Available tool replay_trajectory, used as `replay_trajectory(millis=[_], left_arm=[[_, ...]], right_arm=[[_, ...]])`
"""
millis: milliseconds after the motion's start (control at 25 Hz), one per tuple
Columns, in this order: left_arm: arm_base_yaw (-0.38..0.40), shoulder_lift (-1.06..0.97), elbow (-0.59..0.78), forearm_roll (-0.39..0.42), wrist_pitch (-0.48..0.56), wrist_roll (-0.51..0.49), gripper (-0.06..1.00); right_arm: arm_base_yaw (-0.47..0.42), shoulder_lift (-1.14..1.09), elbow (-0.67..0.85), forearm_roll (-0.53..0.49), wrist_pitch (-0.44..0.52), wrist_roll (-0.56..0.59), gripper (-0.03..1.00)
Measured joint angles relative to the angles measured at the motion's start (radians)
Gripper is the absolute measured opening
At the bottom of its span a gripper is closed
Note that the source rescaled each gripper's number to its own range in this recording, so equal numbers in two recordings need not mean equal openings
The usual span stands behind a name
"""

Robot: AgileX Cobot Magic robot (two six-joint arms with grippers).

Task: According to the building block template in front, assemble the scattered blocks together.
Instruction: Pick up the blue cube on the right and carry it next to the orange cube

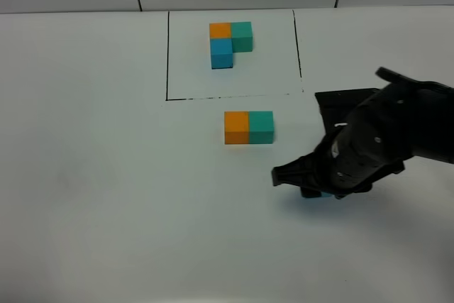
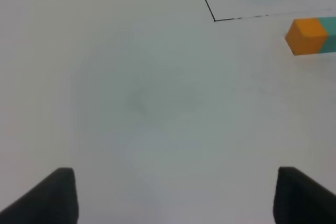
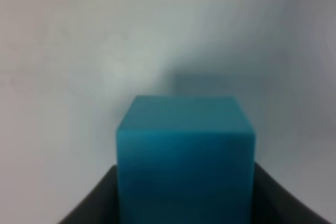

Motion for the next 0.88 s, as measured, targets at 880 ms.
replay_trajectory(millis=[880], left_arm=[[0.0, 0.0, 0.0, 0.0, 0.0, 0.0, 0.69]], right_arm=[[0.14, 0.387, -0.531, -0.095, 0.157, 0.21, 0.01]])
